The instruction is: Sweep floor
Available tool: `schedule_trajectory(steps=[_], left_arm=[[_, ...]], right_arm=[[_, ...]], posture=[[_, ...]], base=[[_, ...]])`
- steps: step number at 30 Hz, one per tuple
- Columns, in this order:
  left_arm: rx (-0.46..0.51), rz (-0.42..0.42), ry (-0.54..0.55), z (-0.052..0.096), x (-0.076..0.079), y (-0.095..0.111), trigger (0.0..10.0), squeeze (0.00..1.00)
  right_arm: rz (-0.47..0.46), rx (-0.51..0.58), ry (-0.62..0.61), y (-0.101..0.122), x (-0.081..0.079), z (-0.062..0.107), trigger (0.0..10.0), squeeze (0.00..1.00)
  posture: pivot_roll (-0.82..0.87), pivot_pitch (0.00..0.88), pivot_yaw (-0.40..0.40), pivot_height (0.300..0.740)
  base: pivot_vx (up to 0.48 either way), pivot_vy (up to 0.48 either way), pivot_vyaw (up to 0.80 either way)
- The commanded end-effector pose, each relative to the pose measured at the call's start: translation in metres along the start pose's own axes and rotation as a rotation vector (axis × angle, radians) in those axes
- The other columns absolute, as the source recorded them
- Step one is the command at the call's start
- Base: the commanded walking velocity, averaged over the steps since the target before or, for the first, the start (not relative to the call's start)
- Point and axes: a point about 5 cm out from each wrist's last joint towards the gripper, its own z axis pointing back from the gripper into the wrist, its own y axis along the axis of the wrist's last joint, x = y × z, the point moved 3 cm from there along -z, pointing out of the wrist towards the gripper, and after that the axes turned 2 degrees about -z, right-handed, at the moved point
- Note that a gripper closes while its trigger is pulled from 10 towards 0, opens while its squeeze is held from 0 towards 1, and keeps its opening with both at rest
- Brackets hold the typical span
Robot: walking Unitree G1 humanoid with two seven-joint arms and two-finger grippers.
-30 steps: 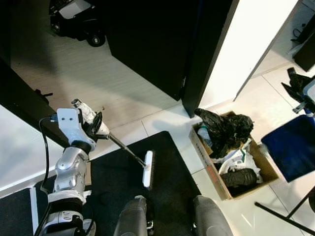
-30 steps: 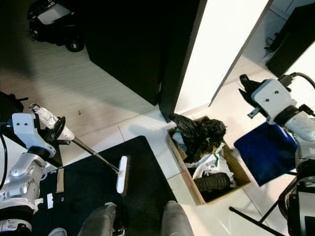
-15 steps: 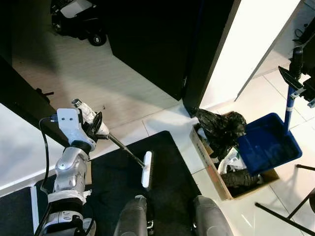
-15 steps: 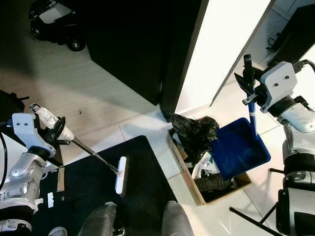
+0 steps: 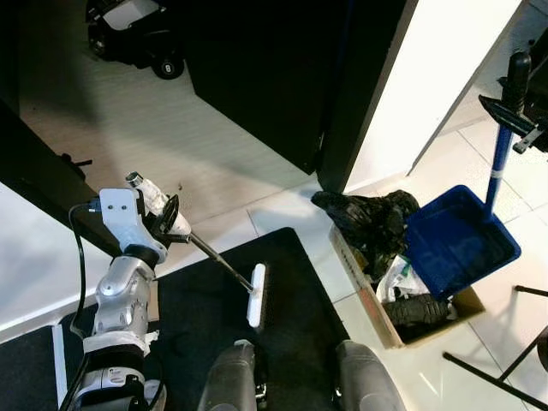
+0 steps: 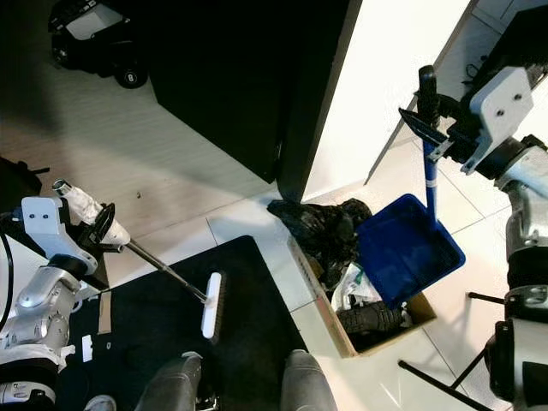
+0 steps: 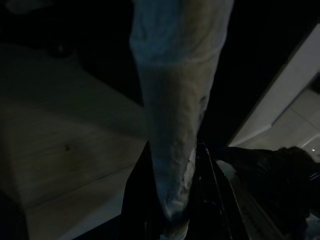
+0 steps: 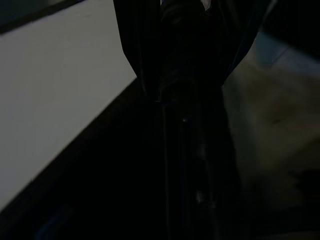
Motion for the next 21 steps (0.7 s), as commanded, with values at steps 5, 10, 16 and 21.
schedule_trajectory(steps=[5, 10, 16, 21], left_arm=[[0.016, 0.027, -0.022, 0.001, 0.006, 0.001, 10.0, 0.0], [0.015, 0.027, -0.027, 0.001, 0.006, 0.001, 10.0, 0.0], [0.011, 0.023, -0.034, 0.001, 0.007, 0.001, 10.0, 0.0], [0.014, 0.019, -0.031, 0.0, 0.006, 0.002, 10.0, 0.0]], right_arm=[[-0.028, -0.131, 0.137, 0.003, 0.006, 0.017, 10.0, 0.0], [-0.023, -0.211, 0.149, 0.005, 0.016, 0.031, 10.0, 0.0], [0.101, -0.306, -0.007, 0.014, 0.051, 0.054, 10.0, 0.0], [0.217, -0.301, -0.132, 0.026, 0.07, 0.059, 10.0, 0.0]], posture=[[-0.02, 0.086, 0.008, 0.74], [-0.02, 0.086, 0.009, 0.74], [-0.02, 0.084, 0.012, 0.74], [-0.02, 0.08, 0.014, 0.74]], base=[[0.0, 0.0, 0.0], [0.0, 0.0, 0.0], [0.0, 0.0, 0.0], [0.0, 0.0, 0.0]])
